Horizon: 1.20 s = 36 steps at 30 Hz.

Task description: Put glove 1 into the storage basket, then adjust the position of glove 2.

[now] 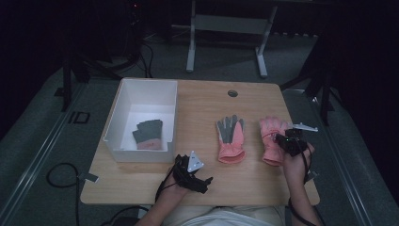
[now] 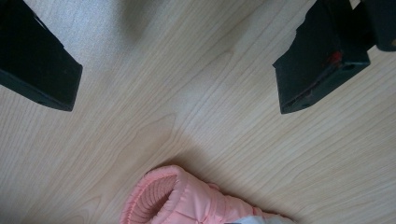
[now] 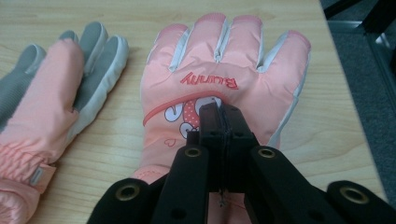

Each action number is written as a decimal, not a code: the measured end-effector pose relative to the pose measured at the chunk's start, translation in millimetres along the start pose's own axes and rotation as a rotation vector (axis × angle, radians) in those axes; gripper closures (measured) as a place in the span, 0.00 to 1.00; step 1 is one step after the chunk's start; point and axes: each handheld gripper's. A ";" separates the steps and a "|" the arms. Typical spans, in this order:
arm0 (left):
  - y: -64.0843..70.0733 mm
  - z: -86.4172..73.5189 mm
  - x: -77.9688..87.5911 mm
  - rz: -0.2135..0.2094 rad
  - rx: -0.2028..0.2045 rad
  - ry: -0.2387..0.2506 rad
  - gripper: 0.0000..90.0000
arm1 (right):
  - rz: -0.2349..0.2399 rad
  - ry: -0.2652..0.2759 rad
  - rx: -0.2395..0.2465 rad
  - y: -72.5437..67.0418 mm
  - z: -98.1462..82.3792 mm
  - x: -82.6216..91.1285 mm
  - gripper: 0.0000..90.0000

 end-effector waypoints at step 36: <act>0.1 0.1 -2.5 -0.006 -0.007 -0.007 0.00 | 0.224 0.020 0.372 37.9 16.2 17.0 0.63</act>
Point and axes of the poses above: each handheld gripper's, and its own axes: x roughly backward along the jaws, z roughly out of its top, y roughly to its right, and after that the axes turned 5 degrees about x, right-handed
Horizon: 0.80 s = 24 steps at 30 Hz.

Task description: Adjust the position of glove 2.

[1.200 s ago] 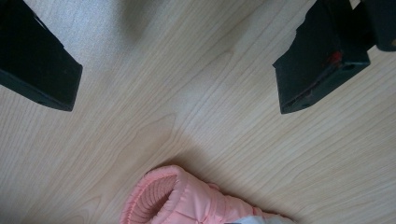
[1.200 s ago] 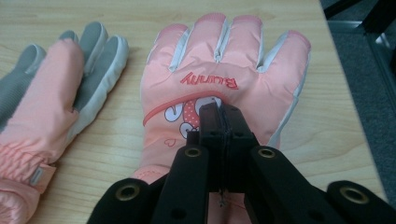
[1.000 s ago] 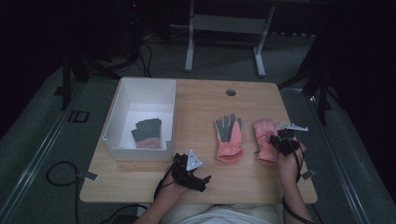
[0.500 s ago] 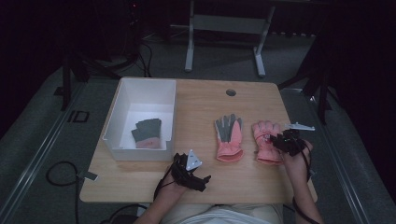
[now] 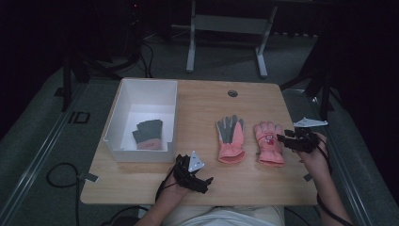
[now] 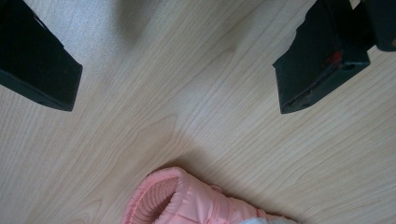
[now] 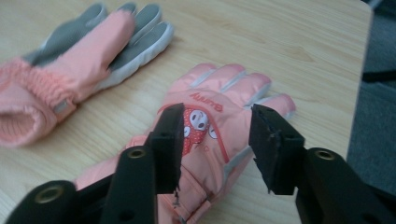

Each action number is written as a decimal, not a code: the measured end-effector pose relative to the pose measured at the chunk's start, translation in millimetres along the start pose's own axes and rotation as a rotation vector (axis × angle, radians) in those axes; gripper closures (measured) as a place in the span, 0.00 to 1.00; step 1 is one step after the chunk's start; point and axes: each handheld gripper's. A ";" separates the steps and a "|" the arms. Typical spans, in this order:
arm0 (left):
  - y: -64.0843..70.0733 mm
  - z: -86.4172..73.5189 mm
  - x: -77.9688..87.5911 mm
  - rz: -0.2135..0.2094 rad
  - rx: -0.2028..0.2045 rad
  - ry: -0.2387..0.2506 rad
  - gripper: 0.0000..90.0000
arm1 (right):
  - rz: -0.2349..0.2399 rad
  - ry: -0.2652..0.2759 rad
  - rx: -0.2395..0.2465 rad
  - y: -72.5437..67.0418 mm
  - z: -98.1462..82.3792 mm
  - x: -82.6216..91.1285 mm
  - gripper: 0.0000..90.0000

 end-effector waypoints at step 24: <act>2.2 -4.6 8.6 0.021 0.005 0.008 0.00 | -0.024 -0.110 0.022 -10.4 -15.2 -55.9 0.63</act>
Point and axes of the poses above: each handheld gripper's, and its own axes: x roughly backward along the jaws, z roughly out of its top, y roughly to its right, and after that the axes turned 5 degrees about x, right-handed
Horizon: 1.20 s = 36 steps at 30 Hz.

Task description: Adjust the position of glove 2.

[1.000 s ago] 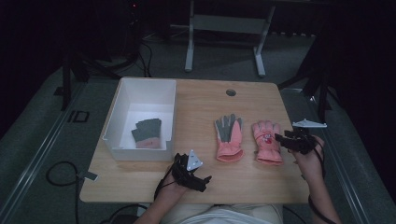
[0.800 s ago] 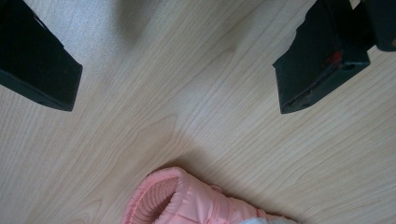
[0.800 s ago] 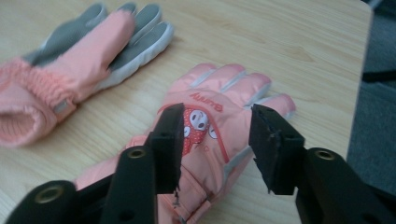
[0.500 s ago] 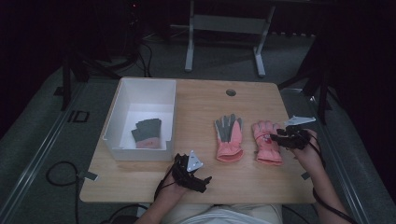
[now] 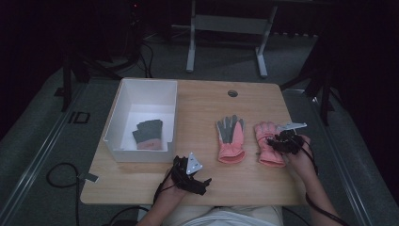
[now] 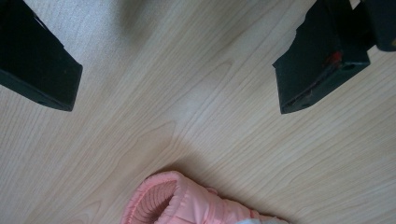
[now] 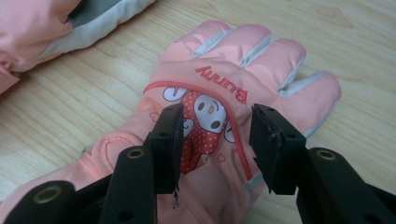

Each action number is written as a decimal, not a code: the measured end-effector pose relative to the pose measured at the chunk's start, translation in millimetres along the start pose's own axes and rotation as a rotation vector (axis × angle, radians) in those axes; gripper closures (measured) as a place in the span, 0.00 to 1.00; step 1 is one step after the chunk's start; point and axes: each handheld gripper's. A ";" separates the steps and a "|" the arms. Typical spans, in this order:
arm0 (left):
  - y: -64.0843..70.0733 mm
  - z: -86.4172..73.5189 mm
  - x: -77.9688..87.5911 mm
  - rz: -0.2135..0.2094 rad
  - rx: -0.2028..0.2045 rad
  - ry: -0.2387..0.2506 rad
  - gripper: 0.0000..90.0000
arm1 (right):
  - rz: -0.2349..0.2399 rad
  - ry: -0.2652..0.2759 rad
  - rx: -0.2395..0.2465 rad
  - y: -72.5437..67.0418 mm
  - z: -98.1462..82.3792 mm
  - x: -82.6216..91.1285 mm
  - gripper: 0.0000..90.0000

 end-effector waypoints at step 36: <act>-0.5 2.1 0.5 0.009 0.001 0.018 0.00 | -0.012 0.185 -0.111 -27.6 89.3 74.9 0.96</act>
Point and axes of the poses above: each handheld gripper's, and its own axes: x roughly backward along the jaws, z roughly out of its top, y roughly to its right, and after that the axes turned 5 degrees about x, right-handed
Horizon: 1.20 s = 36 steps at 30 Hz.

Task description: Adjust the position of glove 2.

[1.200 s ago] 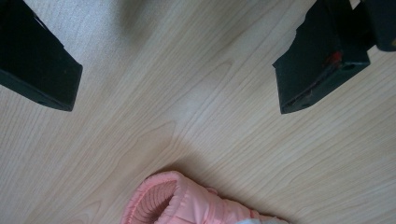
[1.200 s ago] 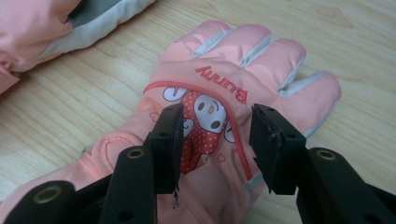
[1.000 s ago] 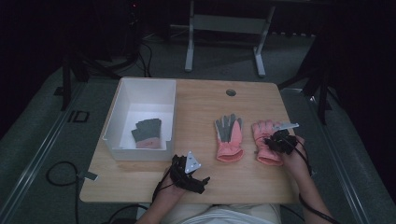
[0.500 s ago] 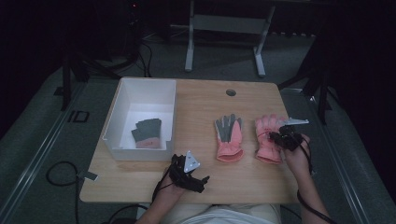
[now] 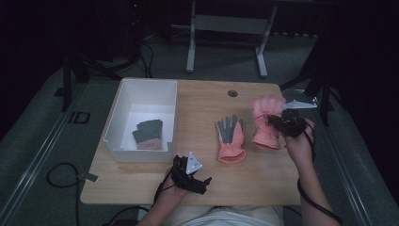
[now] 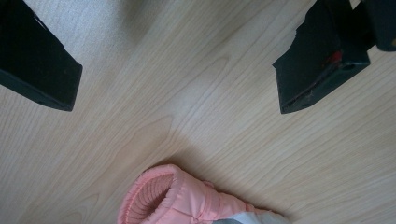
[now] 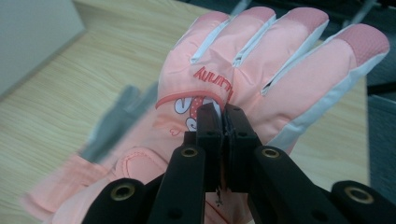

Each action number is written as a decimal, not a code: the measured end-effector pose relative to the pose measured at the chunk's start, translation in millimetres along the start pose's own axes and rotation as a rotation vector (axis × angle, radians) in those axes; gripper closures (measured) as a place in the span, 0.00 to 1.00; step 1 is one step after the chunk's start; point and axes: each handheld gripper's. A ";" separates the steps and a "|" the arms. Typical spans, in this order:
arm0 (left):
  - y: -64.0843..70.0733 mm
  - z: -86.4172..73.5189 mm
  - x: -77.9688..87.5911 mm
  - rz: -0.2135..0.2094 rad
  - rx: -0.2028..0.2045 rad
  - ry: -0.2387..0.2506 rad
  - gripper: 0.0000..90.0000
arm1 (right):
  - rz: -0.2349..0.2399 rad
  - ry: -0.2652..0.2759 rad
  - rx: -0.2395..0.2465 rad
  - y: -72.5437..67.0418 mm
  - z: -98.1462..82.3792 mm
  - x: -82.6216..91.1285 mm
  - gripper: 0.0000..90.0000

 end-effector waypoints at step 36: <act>-1.3 1.8 3.5 -0.004 0.009 0.025 0.00 | 0.156 -0.124 0.062 -73.8 -10.8 -90.5 0.95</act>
Point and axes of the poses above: each handheld gripper's, and its own axes: x roughly backward along the jaws, z roughly out of its top, y roughly to its right, and after that the axes turned 5 degrees about x, right-handed
